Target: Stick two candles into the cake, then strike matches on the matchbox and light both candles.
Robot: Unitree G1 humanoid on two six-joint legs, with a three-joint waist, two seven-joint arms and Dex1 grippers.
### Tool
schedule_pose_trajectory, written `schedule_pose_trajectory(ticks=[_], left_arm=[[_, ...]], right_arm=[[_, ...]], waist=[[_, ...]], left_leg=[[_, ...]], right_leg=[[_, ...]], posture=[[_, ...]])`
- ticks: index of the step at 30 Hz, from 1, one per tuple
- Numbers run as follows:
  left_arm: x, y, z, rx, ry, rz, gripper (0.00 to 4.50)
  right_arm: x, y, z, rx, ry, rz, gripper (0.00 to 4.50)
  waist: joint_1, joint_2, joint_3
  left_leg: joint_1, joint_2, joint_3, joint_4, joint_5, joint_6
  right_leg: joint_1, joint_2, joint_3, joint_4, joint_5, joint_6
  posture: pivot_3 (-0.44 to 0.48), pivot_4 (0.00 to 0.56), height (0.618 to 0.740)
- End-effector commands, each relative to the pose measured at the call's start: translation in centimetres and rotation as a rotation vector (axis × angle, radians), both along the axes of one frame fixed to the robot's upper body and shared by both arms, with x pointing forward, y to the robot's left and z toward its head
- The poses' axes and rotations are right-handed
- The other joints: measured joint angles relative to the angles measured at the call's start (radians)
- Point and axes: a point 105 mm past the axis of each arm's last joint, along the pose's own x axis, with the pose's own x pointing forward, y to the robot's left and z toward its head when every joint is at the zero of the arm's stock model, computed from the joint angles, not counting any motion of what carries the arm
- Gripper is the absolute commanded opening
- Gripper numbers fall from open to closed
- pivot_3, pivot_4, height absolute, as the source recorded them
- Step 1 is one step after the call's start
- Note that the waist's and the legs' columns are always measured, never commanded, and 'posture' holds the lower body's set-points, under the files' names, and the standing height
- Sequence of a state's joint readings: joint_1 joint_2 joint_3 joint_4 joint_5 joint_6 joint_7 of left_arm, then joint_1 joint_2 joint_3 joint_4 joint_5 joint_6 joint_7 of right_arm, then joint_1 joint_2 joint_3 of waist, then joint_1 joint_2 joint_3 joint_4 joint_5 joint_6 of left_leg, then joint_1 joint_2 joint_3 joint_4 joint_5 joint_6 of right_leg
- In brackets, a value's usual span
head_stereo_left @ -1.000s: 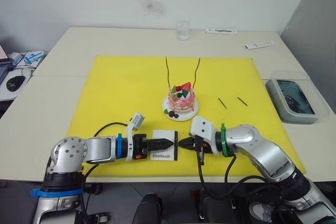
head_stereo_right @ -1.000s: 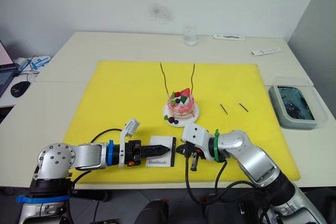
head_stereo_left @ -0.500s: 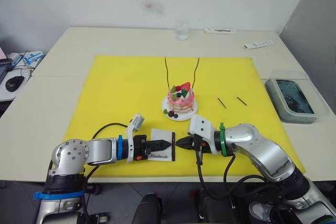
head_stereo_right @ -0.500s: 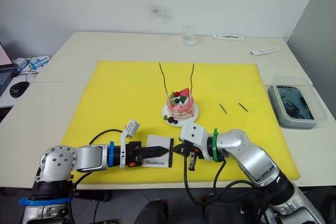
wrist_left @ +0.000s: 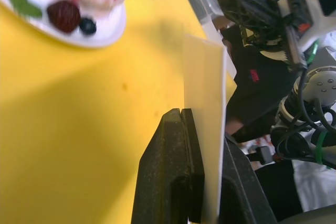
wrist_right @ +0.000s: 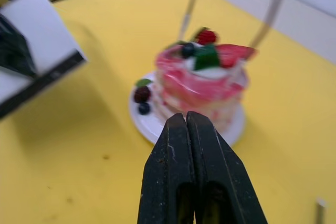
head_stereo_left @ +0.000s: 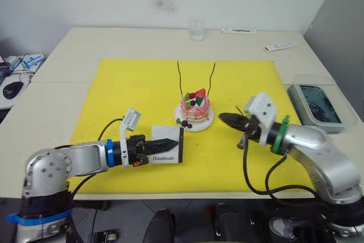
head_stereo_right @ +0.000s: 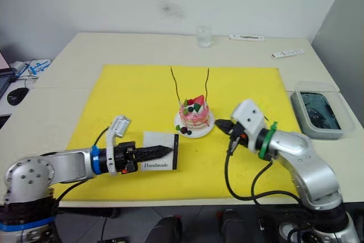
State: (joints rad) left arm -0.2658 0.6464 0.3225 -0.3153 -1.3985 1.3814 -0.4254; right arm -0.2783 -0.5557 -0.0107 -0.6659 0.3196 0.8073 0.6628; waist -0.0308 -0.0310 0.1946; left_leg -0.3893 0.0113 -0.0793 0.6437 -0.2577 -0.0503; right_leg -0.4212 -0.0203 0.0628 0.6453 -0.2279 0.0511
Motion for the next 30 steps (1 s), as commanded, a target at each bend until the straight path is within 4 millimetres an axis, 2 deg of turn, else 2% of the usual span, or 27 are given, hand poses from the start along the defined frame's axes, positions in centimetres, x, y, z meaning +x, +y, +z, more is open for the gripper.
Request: schedule_pose_trajectory(ticks=[1,4,8,9,10,12,16,21,22,26,30], left_arm=[[-0.6,0.1,2.3,-0.062,-0.092,-0.008,0.03],[-1.0,0.1,2.4,-0.070,-0.083,-0.010,0.03],[-1.6,0.1,2.4,-0.108,-0.022,-0.027,0.03],[-1.7,0.0,2.4,-0.118,-0.006,-0.031,0.00],[-1.8,-0.1,2.4,-0.123,0.005,-0.032,0.00],[-1.8,-0.5,2.5,-0.123,0.016,-0.038,0.00],[-1.5,-1.1,2.9,-0.135,0.020,-0.034,0.00],[-1.1,-1.9,2.7,-0.133,0.021,-0.036,0.00],[-0.9,-1.9,2.7,-0.135,0.021,-0.034,0.00],[-0.7,-2.0,2.5,-0.137,0.023,-0.033,0.00],[-0.6,-1.9,2.3,-0.140,0.027,-0.033,0.00]], right_arm=[[-1.1,-1.7,1.8,0.058,-0.053,-0.063,0.00],[-1.9,-3.1,1.5,0.085,-0.038,-0.100,0.00],[-2.4,-4.7,0.0,0.077,-0.007,-0.163,0.00],[-2.4,-5.0,-0.4,0.064,-0.009,-0.175,0.30],[-2.4,-5.1,-0.6,0.056,-0.013,-0.181,0.41],[-2.3,-5.2,-1.1,0.057,-0.015,-0.191,0.97],[-1.7,-5.3,-1.9,0.041,-0.037,-0.200,2.40],[1.1,-4.7,-3.1,-0.003,-0.065,-0.234,4.25],[1.7,-4.5,-3.3,-0.002,-0.061,-0.240,4.48],[4.5,-4.1,-3.5,0.027,-0.052,-0.315,4.48],[6.2,-3.3,-3.3,0.054,-0.023,-0.323,4.48]], waist=[[0.000,0.000,0.000],[0.000,0.000,0.000],[0.000,0.000,0.000],[0.000,0.000,0.000],[0.000,0.000,0.000],[0.000,0.000,0.000],[0.000,0.000,0.000],[-0.001,0.000,0.000],[-0.002,0.000,0.000],[-0.002,0.000,0.000],[-0.001,0.000,0.000]], left_leg=[[0.000,0.000,0.000,0.000,0.000,0.000],[0.000,0.000,0.000,0.000,0.000,0.000],[0.000,0.000,0.001,0.000,0.000,0.000],[0.000,0.000,0.001,0.001,0.000,0.000],[0.000,0.000,0.001,0.001,0.000,0.000],[0.000,0.000,0.001,0.001,0.000,0.000],[0.001,0.000,0.001,0.001,0.000,0.000],[0.001,0.000,0.002,0.001,0.000,0.000],[0.001,0.000,0.002,0.001,0.000,0.000],[0.001,0.000,0.002,0.001,0.000,0.000],[0.000,0.000,0.002,0.001,0.000,0.000]], right_leg=[[0.000,0.000,0.000,0.000,0.000,0.000],[0.000,0.000,0.000,0.000,0.000,0.000],[0.000,0.000,0.000,0.000,-0.002,-0.002],[0.000,0.000,0.001,0.000,-0.002,-0.002],[0.000,0.000,0.001,0.000,-0.001,-0.002],[0.000,0.000,0.001,0.000,-0.001,-0.002],[0.001,0.000,0.001,0.000,-0.001,-0.002],[0.000,0.000,0.002,0.000,-0.001,-0.002],[0.000,0.001,0.002,0.000,-0.001,-0.002],[0.000,0.001,0.002,0.001,-0.001,-0.002],[0.000,0.001,0.002,0.000,0.000,-0.001]], posture=[[0.000,0.150,0.740],[0.000,0.150,0.740],[0.000,0.150,0.740],[0.000,0.150,0.740],[0.000,0.150,0.740],[0.000,0.150,0.740],[0.000,0.150,0.740],[0.000,0.150,0.740],[0.000,0.150,0.740],[0.000,0.150,0.740],[0.000,0.150,0.740]])
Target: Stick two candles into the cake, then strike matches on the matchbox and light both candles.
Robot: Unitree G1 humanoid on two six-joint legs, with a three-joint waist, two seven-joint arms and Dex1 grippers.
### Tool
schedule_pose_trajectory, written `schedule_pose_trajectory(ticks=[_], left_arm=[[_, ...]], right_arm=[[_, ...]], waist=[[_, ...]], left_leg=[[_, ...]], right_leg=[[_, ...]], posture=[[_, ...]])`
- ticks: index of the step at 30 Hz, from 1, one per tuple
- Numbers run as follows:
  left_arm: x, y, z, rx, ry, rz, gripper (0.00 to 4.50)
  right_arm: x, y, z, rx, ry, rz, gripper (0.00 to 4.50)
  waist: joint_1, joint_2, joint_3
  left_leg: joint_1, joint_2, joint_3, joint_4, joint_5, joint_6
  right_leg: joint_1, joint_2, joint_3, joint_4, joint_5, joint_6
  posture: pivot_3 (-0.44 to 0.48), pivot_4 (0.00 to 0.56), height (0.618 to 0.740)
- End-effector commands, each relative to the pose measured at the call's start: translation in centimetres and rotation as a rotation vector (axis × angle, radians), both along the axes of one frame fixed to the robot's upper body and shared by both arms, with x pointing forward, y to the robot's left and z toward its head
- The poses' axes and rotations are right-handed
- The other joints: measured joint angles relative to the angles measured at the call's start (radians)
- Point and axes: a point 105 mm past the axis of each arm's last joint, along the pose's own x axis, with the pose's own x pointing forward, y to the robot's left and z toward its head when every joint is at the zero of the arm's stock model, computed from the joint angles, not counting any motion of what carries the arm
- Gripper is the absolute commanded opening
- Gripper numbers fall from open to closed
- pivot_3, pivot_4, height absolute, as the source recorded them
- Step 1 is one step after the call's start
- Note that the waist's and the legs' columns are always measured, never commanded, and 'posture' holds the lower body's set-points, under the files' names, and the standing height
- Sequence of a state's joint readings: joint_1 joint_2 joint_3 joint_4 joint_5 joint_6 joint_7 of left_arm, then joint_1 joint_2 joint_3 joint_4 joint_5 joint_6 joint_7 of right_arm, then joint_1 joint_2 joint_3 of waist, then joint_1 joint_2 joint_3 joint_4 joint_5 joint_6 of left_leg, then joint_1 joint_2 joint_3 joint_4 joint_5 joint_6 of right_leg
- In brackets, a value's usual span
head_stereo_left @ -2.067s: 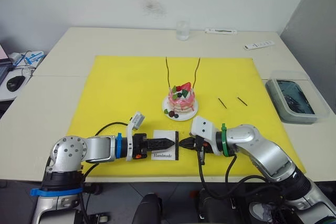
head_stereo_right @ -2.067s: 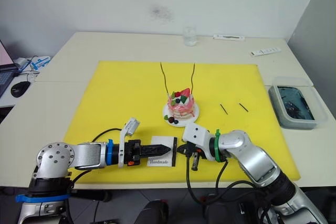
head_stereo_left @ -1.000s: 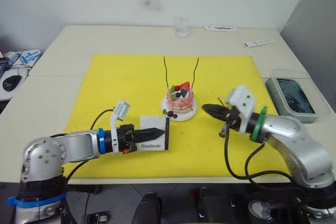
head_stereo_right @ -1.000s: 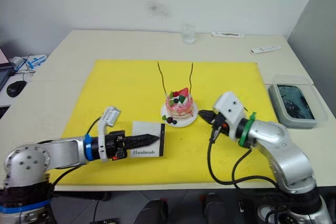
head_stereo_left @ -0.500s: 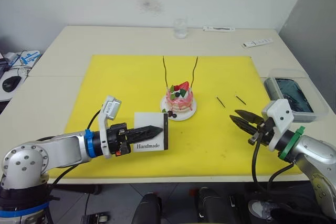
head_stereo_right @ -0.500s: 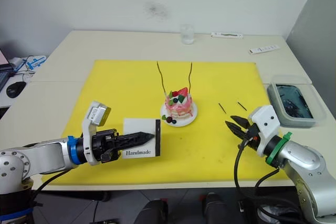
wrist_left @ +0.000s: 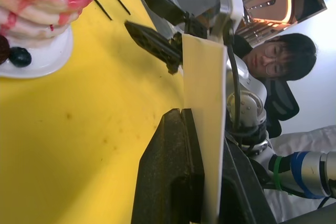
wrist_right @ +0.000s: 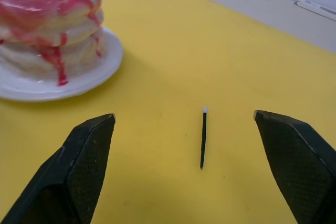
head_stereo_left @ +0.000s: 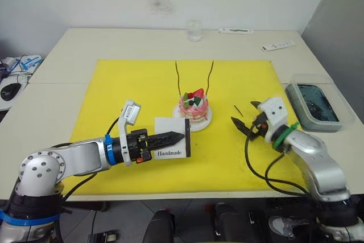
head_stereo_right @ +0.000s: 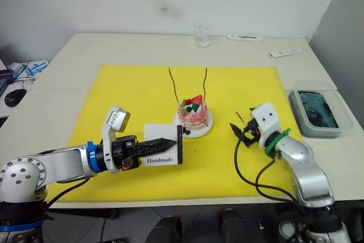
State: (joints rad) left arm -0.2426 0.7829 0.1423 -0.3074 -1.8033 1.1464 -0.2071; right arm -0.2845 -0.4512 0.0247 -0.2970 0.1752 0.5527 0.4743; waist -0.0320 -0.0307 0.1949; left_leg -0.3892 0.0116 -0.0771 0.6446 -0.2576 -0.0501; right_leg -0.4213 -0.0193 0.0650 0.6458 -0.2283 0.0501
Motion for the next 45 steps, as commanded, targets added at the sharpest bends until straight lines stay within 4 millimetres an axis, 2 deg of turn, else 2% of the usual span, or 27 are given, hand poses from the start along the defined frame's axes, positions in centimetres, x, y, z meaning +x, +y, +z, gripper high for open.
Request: schedule_pose_trajectory(ticks=[1,6,18,21,27,32,39,45], left_arm=[[0.0,0.0,0.6,-0.016,-0.032,-0.006,0.00],[0.1,-0.3,0.6,-0.018,-0.037,-0.009,0.00],[0.0,-0.8,0.5,-0.020,-0.044,-0.019,0.00],[0.0,-0.8,0.5,-0.021,-0.045,-0.019,0.00],[0.0,-0.7,0.4,-0.024,-0.044,-0.018,0.00],[0.0,-0.8,0.4,-0.024,-0.043,-0.018,0.00],[0.2,-0.8,0.4,-0.021,-0.042,-0.004,0.00],[0.3,-0.7,0.2,-0.019,-0.032,0.016,0.00]], right_arm=[[1.3,0.0,0.8,0.005,-0.011,-0.038,4.48],[3.1,-0.2,0.2,0.004,0.031,-0.109,4.48],[4.1,-0.8,-2.0,0.044,0.084,-0.203,4.48],[4.0,-0.7,-2.1,0.069,0.094,-0.202,3.92],[4.1,-0.5,-2.4,0.103,0.107,-0.209,1.68],[4.1,-0.1,-2.5,0.114,0.106,-0.215,0.02],[3.8,0.4,-2.2,0.135,0.097,-0.204,0.02],[2.2,1.0,-0.5,0.155,0.072,-0.112,0.02]], waist=[[0.000,0.000,0.000],[0.000,0.000,0.000],[0.000,0.000,0.000],[0.000,0.000,0.000],[0.000,0.000,0.000],[0.000,0.000,0.000],[-0.001,0.000,0.000],[0.000,0.000,0.000]], left_leg=[[0.000,0.000,0.000,0.000,0.000,0.000],[0.000,0.000,0.000,0.000,0.000,0.000],[0.000,0.000,0.000,0.000,0.000,0.000],[0.000,0.000,0.000,0.001,0.000,0.000],[0.000,0.000,0.000,0.001,0.000,0.000],[0.000,0.000,0.000,0.000,0.000,0.000],[0.001,0.000,0.000,0.000,0.000,0.000],[0.001,0.000,-0.001,0.000,0.000,0.000]], right_leg=[[0.000,0.000,0.000,0.000,0.000,0.000],[0.000,0.000,0.000,0.000,0.000,0.001],[0.000,0.000,0.000,0.001,0.001,0.001],[0.000,0.000,0.000,0.001,0.001,0.001],[0.000,0.000,0.000,0.001,0.001,0.002],[0.000,0.000,0.000,0.001,0.001,0.002],[0.000,0.000,0.000,0.001,0.001,0.002],[0.000,0.000,0.000,0.001,0.002,0.002]], posture=[[0.000,0.150,0.740],[0.000,0.150,0.740],[0.000,0.150,0.740],[0.000,0.150,0.740],[0.000,0.150,0.740],[0.000,0.150,0.740],[0.000,0.150,0.740],[0.000,0.150,0.740]])
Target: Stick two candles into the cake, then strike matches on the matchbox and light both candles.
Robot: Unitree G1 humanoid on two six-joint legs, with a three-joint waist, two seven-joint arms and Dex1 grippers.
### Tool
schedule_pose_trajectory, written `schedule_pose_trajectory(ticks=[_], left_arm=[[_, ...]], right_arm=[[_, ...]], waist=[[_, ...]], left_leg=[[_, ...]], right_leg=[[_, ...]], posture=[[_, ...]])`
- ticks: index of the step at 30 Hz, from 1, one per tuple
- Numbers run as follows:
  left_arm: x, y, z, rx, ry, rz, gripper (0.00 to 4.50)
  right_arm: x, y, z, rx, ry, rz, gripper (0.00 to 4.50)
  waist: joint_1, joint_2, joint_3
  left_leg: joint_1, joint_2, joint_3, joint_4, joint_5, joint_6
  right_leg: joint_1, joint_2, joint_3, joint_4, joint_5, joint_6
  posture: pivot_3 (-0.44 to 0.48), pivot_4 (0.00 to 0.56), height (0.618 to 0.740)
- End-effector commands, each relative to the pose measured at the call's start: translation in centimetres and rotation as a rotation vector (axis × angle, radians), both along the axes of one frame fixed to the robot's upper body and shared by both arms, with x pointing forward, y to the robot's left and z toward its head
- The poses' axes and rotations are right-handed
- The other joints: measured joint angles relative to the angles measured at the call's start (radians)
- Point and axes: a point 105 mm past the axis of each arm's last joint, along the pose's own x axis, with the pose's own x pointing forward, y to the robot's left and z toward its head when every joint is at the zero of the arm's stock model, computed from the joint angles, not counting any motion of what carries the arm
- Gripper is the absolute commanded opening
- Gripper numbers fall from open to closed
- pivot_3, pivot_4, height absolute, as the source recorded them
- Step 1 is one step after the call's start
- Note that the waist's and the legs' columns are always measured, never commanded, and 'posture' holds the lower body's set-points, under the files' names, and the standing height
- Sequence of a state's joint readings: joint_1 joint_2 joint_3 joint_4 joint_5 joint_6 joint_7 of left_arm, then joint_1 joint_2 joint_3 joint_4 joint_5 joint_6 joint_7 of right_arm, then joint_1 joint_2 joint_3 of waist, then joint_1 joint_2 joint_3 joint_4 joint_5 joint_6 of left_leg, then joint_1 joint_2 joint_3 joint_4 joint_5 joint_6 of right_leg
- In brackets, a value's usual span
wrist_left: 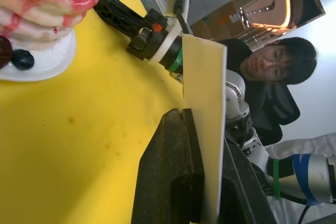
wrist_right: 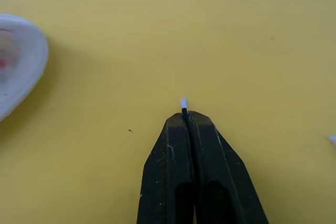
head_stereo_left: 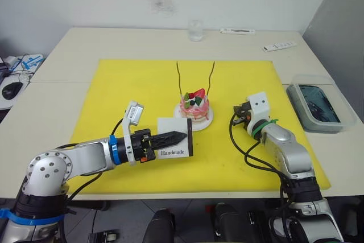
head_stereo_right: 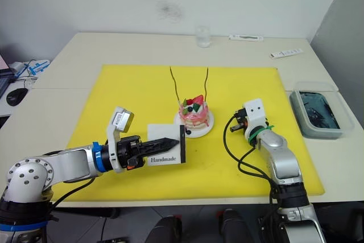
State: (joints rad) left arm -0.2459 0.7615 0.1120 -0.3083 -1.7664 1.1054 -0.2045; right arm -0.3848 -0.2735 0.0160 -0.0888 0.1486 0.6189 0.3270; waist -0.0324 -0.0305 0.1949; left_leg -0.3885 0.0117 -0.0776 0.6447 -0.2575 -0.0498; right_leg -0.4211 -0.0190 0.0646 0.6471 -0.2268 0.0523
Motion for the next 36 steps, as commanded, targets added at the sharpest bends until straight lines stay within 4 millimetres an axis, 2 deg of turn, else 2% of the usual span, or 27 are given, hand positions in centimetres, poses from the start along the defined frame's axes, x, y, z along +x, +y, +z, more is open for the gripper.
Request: schedule_pose_trajectory(ticks=[1,7,11,14,18,23,36], left_arm=[[-0.1,-0.3,0.5,-0.013,-0.022,0.001,0.00],[0.5,-0.5,-0.2,0.002,-0.007,0.037,0.00],[1.0,-1.2,-0.7,0.010,-0.002,0.028,0.00],[1.4,-1.6,-0.7,0.008,-0.009,0.011,0.00],[1.8,-1.9,-0.6,0.006,-0.019,-0.011,0.00],[2.0,-2.1,-0.4,-0.001,-0.029,-0.036,0.00],[1.8,-2.0,-0.3,-0.010,-0.048,-0.057,0.00]], right_arm=[[-1.5,0.3,2.9,0.019,-0.082,0.083,0.02],[-6.1,1.3,5.6,-0.050,-0.130,0.348,0.02],[-10.3,2.9,7.6,-0.107,-0.152,0.615,0.02],[-12.1,4.1,8.3,-0.155,-0.148,0.750,0.02],[-12.4,5.4,8.5,-0.188,-0.151,0.822,0.02],[-11.3,6.5,8.6,-0.240,-0.162,0.854,0.02],[-10.7,7.8,7.2,-0.328,-0.173,0.911,0.02]], waist=[[0.000,0.000,0.000],[0.001,0.000,0.000],[0.002,0.001,0.000],[0.002,0.001,0.000],[0.000,0.000,0.000],[0.001,0.000,0.000],[0.001,0.000,0.000]], left_leg=[[0.000,0.000,0.000,0.000,0.000,0.000],[-0.001,0.000,0.000,0.000,0.000,0.000],[0.000,0.000,-0.001,0.000,0.000,0.000],[0.000,0.000,0.000,0.001,0.000,0.000],[0.002,0.000,0.000,0.001,0.000,0.000],[0.002,0.000,0.000,0.001,0.000,0.000],[-0.001,0.000,-0.001,0.001,0.000,0.000]], right_leg=[[0.000,0.000,0.000,0.000,0.000,0.000],[0.000,0.000,0.000,0.000,0.000,0.001],[0.000,0.000,-0.001,0.000,0.000,0.000],[0.001,0.000,0.000,0.000,-0.001,-0.002],[0.002,0.000,0.000,0.000,-0.001,-0.001],[0.001,0.000,0.000,0.000,-0.001,-0.001],[0.000,0.000,-0.001,-0.001,0.000,0.001]], posture=[[0.000,0.150,0.740],[0.000,0.150,0.740],[0.000,0.150,0.740],[0.000,0.150,0.740],[0.000,0.150,0.740],[0.000,0.150,0.740],[0.000,0.150,0.740]])
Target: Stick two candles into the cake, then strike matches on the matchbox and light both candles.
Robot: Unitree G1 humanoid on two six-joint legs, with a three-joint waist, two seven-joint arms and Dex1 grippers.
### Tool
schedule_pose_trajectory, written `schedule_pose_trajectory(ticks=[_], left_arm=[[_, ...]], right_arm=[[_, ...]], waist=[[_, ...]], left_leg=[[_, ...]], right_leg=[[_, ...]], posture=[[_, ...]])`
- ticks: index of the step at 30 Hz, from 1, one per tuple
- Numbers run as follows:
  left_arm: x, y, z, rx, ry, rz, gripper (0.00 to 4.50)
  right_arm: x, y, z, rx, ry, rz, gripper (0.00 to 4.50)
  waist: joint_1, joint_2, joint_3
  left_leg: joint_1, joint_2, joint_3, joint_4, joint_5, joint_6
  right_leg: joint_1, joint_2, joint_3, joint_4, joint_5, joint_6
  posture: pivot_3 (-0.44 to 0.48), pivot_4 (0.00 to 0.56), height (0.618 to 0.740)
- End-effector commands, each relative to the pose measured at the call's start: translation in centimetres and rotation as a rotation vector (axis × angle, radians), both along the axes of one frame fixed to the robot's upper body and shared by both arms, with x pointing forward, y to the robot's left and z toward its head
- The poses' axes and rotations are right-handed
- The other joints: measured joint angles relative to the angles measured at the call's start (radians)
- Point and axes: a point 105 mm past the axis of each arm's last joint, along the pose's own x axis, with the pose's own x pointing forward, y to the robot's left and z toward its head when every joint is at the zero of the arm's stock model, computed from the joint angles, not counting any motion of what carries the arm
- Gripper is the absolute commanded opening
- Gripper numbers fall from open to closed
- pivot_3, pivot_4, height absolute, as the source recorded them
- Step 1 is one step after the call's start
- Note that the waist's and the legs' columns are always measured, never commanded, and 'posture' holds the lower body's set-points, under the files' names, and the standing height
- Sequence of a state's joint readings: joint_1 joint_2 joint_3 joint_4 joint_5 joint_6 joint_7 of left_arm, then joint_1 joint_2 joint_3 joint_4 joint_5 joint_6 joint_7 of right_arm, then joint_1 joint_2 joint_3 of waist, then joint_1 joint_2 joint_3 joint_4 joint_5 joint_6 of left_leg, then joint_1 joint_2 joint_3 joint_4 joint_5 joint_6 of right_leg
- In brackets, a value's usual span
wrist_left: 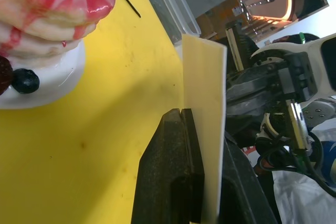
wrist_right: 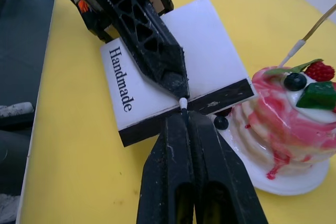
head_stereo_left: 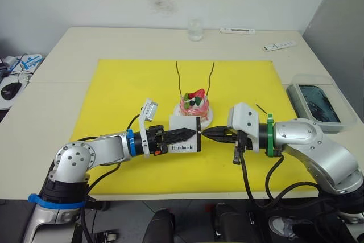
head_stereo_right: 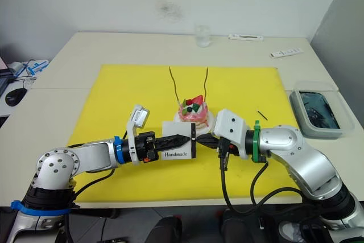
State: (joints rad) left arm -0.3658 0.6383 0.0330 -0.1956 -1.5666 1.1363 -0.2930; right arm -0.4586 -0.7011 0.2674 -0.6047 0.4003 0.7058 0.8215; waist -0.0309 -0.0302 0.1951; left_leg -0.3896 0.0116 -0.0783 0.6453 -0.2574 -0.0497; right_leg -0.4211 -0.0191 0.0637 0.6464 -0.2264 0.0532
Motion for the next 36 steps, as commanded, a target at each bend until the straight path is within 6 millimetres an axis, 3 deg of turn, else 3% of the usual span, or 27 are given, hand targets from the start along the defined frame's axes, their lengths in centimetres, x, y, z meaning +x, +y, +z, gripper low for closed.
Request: schedule_pose_trajectory(ticks=[1,20,27,31,36], left_arm=[[-0.3,0.0,1.0,-0.017,-0.042,-0.018,0.00],[-0.4,-0.3,1.3,-0.025,-0.059,-0.032,0.00],[-0.1,-0.5,1.8,-0.039,-0.075,-0.024,0.00],[1.8,1.2,4.8,-0.106,-0.144,0.075,0.00],[2.0,3.3,5.6,-0.091,-0.151,0.128,0.00]], right_arm=[[0.1,0.3,0.8,-0.003,-0.066,0.017,0.02],[0.5,0.5,-0.4,-0.057,-0.080,0.025,0.02],[-0.2,0.6,-2.0,-0.140,-0.067,0.076,0.02],[-2.8,0.1,-3.5,-0.235,-0.035,0.217,0.02],[-2.5,-0.7,-2.2,-0.212,-0.052,0.192,0.02]], waist=[[0.000,0.000,0.000],[0.000,0.000,0.000],[0.000,0.000,0.000],[0.004,-0.002,0.000],[-0.006,-0.001,0.000]], left_leg=[[0.000,0.000,0.000,0.000,0.000,0.000],[0.000,0.000,0.000,0.000,0.000,0.000],[0.000,0.000,0.000,0.000,0.000,0.000],[0.000,0.000,-0.001,0.000,0.000,0.000],[0.002,0.000,0.000,0.000,0.000,0.000]], right_leg=[[0.000,0.000,0.000,0.000,0.000,0.000],[0.000,0.000,0.000,0.000,0.000,0.001],[0.000,0.000,0.000,0.000,0.001,0.001],[0.001,0.000,-0.001,0.000,0.001,0.001],[0.001,0.000,-0.001,0.001,0.001,0.001]], posture=[[0.000,0.150,0.740],[0.000,0.150,0.740],[0.000,0.150,0.740],[0.000,0.150,0.740],[0.000,0.150,0.740]])
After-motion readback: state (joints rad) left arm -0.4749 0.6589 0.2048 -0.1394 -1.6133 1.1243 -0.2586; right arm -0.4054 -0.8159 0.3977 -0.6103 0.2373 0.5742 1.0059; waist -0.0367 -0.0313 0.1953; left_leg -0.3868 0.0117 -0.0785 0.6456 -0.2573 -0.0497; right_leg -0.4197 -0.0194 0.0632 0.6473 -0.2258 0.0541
